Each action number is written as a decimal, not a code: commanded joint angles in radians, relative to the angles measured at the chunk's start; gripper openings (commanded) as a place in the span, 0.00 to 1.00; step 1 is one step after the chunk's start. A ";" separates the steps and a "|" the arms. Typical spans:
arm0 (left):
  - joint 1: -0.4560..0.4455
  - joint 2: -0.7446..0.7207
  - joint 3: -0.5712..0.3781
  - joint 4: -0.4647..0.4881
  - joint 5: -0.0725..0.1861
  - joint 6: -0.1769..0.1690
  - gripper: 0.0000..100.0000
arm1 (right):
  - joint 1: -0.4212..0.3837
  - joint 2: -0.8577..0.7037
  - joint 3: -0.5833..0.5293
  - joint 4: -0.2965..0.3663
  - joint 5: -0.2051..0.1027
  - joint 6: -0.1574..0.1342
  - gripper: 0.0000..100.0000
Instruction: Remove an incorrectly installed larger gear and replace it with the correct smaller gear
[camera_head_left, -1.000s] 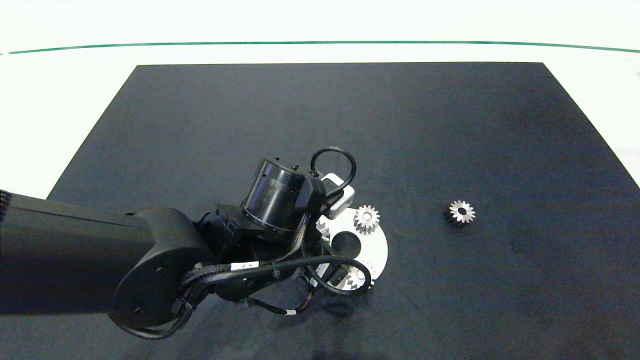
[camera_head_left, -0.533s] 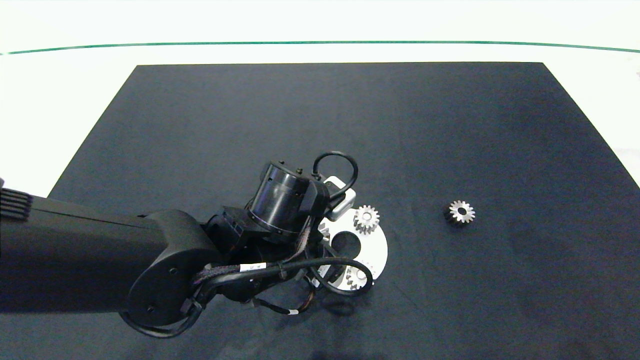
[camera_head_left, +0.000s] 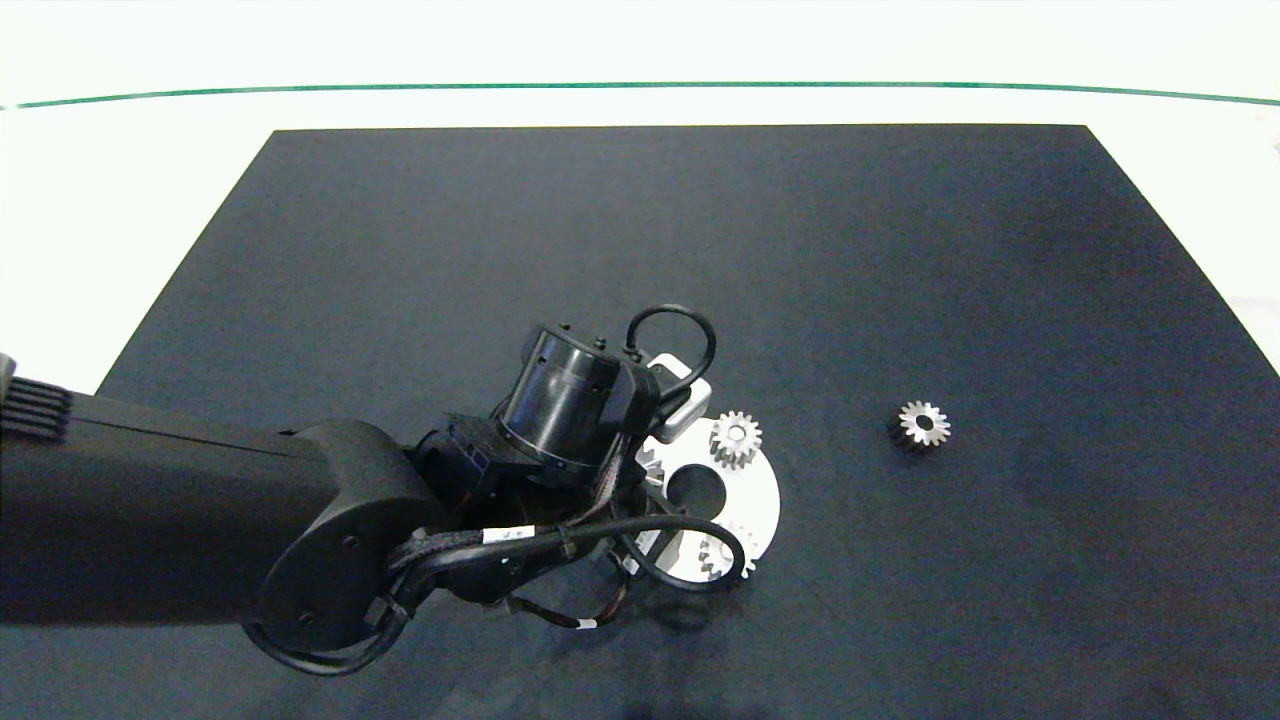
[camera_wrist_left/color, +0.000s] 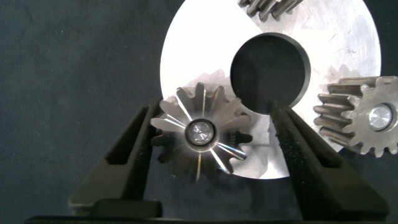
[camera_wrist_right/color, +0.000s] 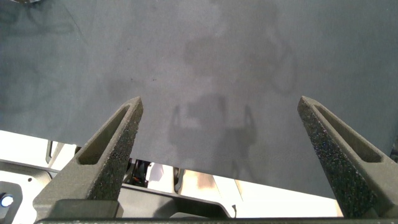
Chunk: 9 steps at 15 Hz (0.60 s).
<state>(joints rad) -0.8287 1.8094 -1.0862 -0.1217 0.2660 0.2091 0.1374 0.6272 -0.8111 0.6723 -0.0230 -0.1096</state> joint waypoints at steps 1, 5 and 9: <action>0.000 -0.001 0.000 -0.001 0.001 0.001 0.62 | 0.001 0.000 0.001 0.004 0.000 -0.001 1.00; 0.000 0.005 0.002 -0.001 0.001 0.001 0.54 | 0.002 0.000 0.001 0.004 0.000 -0.001 1.00; 0.000 0.013 0.005 -0.001 0.002 0.001 0.47 | 0.002 -0.006 0.001 0.004 0.000 -0.001 1.00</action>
<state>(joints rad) -0.8283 1.8170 -1.0828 -0.1249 0.2660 0.2087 0.1381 0.6234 -0.8100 0.6726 -0.0230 -0.1096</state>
